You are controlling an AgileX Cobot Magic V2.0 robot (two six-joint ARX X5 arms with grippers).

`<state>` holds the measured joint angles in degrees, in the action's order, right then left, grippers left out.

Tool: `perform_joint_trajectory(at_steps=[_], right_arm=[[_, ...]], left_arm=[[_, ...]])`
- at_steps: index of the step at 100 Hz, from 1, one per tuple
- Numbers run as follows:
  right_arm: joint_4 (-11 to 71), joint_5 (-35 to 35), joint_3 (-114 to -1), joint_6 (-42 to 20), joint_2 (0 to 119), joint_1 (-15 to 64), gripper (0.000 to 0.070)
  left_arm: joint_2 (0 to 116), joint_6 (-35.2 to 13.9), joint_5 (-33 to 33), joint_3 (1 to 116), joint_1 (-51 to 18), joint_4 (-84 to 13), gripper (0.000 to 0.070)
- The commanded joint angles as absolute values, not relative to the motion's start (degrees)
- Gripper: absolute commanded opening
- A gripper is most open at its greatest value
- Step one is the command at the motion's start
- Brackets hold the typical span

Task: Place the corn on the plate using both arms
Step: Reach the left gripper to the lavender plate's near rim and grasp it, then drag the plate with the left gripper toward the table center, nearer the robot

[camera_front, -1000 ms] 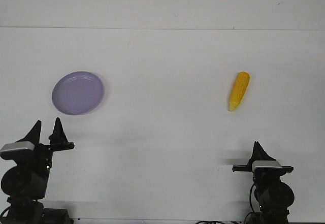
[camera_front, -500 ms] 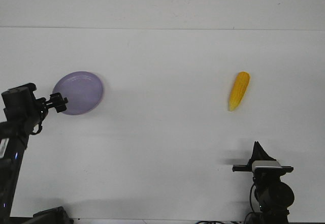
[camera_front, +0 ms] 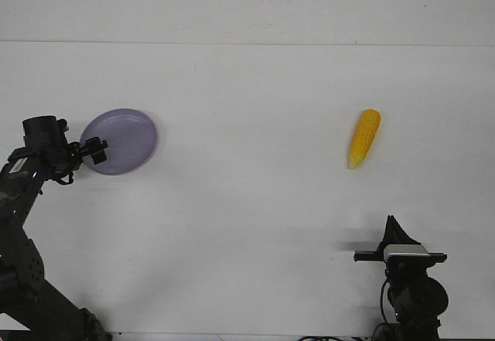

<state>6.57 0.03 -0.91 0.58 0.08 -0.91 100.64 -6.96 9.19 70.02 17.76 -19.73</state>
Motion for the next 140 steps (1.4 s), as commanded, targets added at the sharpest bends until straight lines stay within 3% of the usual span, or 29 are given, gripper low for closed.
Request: perform_joint_trajectory(at_steps=[1, 14, 29, 48, 58, 75, 95, 117, 140], right_arm=[[6.0, 0.0, -0.7, -0.2, 0.1, -1.0, 0.0016], [6.0, 0.0, -0.7, -0.2, 0.1, -1.0, 0.0016], [6.0, 0.0, -0.7, -0.2, 0.1, -1.0, 0.0016], [6.0, 0.0, -0.7, -0.2, 0.1, -1.0, 0.0016], [6.0, 0.0, -0.7, -0.2, 0.1, -1.0, 0.0016], [6.0, 0.0, -0.7, -0.2, 0.1, -1.0, 0.0016], [6.0, 0.0, -0.7, -0.2, 0.1, -1.0, 0.0016], [6.0, 0.0, -0.7, -0.2, 0.1, -1.0, 0.0016], [6.0, 0.0, -0.7, -0.2, 0.1, -1.0, 0.0016]], left_arm=[[102.1, -7.0, 9.3, 71.2, 18.0, -18.3, 0.0393], [102.8, -7.2, 9.2, 71.2, 18.0, -16.5, 0.0352], [102.8, -7.1, 9.2, 71.2, 18.0, -16.2, 0.0129], [103.4, -7.2, 9.0, 71.2, 17.9, -16.6, 0.0117], [103.4, -7.1, 9.0, 71.2, 17.9, -16.6, 0.0000], [103.4, -7.0, 9.2, 71.2, 17.9, -17.1, 0.0006], [99.3, -7.1, 15.2, 71.2, 17.9, -18.4, 0.0006], [85.0, -9.9, 24.7, 71.2, 17.1, -20.7, 0.0006], [68.3, -10.1, 25.0, 67.8, 9.0, -25.6, 0.0006]])
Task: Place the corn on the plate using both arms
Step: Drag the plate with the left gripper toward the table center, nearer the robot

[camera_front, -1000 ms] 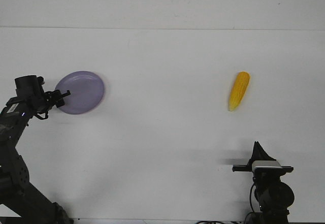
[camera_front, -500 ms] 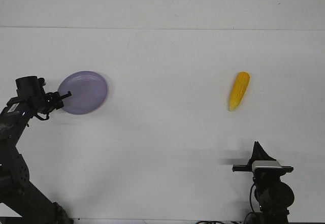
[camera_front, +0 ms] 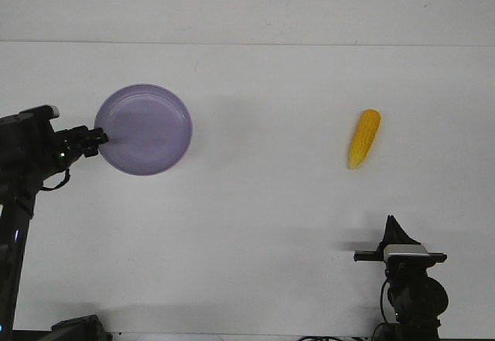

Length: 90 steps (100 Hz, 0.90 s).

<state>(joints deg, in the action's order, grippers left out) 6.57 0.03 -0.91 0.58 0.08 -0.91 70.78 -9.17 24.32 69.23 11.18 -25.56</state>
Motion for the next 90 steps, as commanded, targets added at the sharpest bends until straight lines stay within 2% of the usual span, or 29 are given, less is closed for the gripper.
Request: perform_joint_trajectory(at_steps=[1, 19, 34, 49, 60, 90], right_arm=[[6.0, 0.0, -0.7, -0.2, 0.1, -1.0, 0.0016], [6.0, 0.0, -0.7, -0.2, 0.1, -1.0, 0.0016], [6.0, 0.0, -0.7, -0.2, 0.1, -1.0, 0.0016], [6.0, 0.0, -0.7, -0.2, 0.1, -1.0, 0.0016], [6.0, 0.0, -0.7, -0.2, 0.1, -1.0, 0.0016], [6.0, 0.0, -0.7, -0.2, 0.1, -1.0, 0.0016]], left_arm=[[67.7, -10.2, 25.0, 67.3, 8.3, -25.6, 0.0006], [61.2, -13.6, 24.6, 55.7, -4.0, -24.8, 0.0006], [60.9, -19.9, 20.4, 45.0, -15.4, -17.0, 0.0006], [64.4, -23.2, 15.4, 39.0, -23.8, -9.5, 0.0006], [68.3, -23.1, 11.7, 38.3, -27.2, -7.4, 0.0006], [76.1, -22.5, 10.1, 38.3, -29.5, -4.8, 0.0016]])
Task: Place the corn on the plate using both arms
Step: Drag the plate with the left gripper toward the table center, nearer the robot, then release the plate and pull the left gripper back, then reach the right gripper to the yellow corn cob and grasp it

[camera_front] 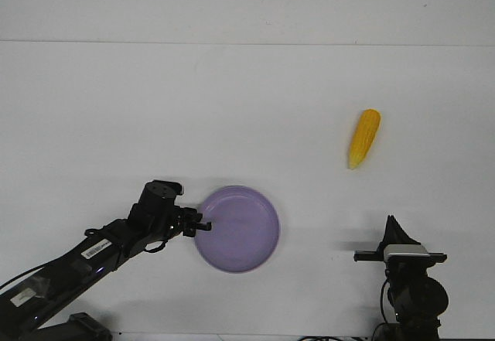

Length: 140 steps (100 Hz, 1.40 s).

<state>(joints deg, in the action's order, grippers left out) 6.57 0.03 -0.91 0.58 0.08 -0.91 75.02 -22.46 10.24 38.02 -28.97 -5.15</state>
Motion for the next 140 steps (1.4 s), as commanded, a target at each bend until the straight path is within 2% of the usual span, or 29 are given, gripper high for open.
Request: perform_joint_trajectory(at_steps=[1, 4, 7, 16, 18, 22, 44, 71, 95, 109, 117, 124, 131, 135, 140], right_arm=[[6.0, 0.0, -0.7, -0.2, 0.1, -1.0, 0.0016], [6.0, 0.0, -0.7, -0.2, 0.1, -1.0, 0.0016], [6.0, 0.0, -0.7, -0.2, 0.1, -1.0, 0.0016], [6.0, 0.0, -0.7, -0.2, 0.1, -1.0, 0.0016], [6.0, 0.0, -0.7, -0.2, 0.1, -1.0, 0.0016], [6.0, 0.0, -0.7, -0.2, 0.1, -1.0, 0.0016], [6.0, 0.0, -0.7, -0.2, 0.1, -1.0, 0.0016], [5.9, 0.0, -0.7, -0.3, 0.1, -1.0, 0.0016], [6.3, 6.1, -0.7, -11.6, 0.1, -1.0, 0.0016], [1.3, 6.3, -1.4, -17.4, 0.1, -1.1, 0.0005], [0.5, 4.7, -6.0, -20.9, 0.2, -1.1, 0.0003], [0.7, 2.1, -12.1, -21.5, 2.6, -1.1, 0.0002], [3.3, 0.7, -19.0, -18.8, 7.4, -1.1, 0.0004], [5.6, 0.1, -23.1, -16.7, 11.3, -1.1, 0.0032], [8.8, 0.0, -28.0, -14.8, 17.1, -1.1, 0.0178]], left_arm=[[76.2, -22.5, 10.1, 38.3, -29.5, -4.8, 0.0023], [76.4, -22.5, 10.1, 38.3, -29.5, -4.8, 0.0059], [76.4, -22.5, 10.1, 38.3, -29.4, -4.7, 0.0132], [76.3, -22.6, 10.1, 38.3, -29.4, -4.2, 0.0429], [76.2, -22.6, 10.1, 38.3, -29.4, -4.2, 0.0471], [76.0, -22.5, 10.1, 38.4, -29.4, -4.1, 0.0504], [69.1, -18.2, 10.0, 38.4, -29.3, -3.4, 0.0503], [43.3, -13.9, 2.8, 37.9, -29.3, -10.2, 0.0500], [22.5, -13.5, -3.6, 33.8, -29.2, -17.5, 0.0495], [18.4, -14.1, -3.7, 33.0, -29.2, -20.6, 0.0486], [18.2, -14.2, -3.7, 33.0, -29.2, -21.6, 0.0486], [18.3, -14.2, -3.7, 33.0, -29.2, -22.5, 0.0486], [18.3, -14.2, -3.7, 33.0, -29.2, -23.0, 0.0486], [18.3, -14.2, -3.7, 33.0, -29.2, -23.0, 0.0486], [18.3, -14.2, -3.7, 33.0, -29.2, -23.0, 0.0486]])
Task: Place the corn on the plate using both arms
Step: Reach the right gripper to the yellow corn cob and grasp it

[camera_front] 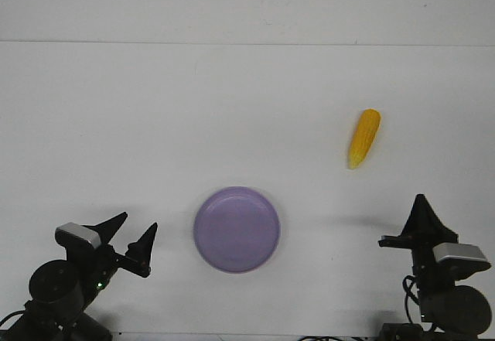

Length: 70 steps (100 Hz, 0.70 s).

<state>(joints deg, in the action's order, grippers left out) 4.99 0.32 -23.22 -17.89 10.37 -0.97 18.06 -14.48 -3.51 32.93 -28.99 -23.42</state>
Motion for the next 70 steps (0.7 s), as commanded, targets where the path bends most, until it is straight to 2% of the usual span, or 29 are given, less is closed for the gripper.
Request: perform_joint_trajectory(at_steps=[1, 8, 12, 27, 52, 70], right_arm=[[9.3, 0.0, -28.9, -14.6, 18.3, -1.1, 0.0216], [13.2, 0.4, -35.2, -14.0, 27.4, -1.0, 0.0485], [15.4, 1.1, -38.6, -14.0, 32.8, -1.0, 0.0560], [21.6, 5.1, -50.2, -13.5, 53.6, -1.0, 0.0556], [27.4, 5.1, -69.8, -13.7, 86.5, -1.1, 0.0544], [32.7, 4.5, -82.9, -14.1, 103.8, -1.1, 0.0534]], left_arm=[[18.3, -14.2, -3.7, 33.0, -29.2, -23.0, 0.0486], [18.3, -14.2, -3.7, 33.0, -29.2, -23.0, 0.0486], [18.3, -14.2, -3.7, 33.0, -29.2, -23.0, 0.0486], [18.3, -14.2, -3.7, 33.0, -29.2, -23.1, 0.0486], [18.3, -14.0, -3.7, 33.0, -29.2, -23.2, 0.0486], [18.3, -14.0, -3.7, 33.0, -29.3, -23.4, 0.0486]])
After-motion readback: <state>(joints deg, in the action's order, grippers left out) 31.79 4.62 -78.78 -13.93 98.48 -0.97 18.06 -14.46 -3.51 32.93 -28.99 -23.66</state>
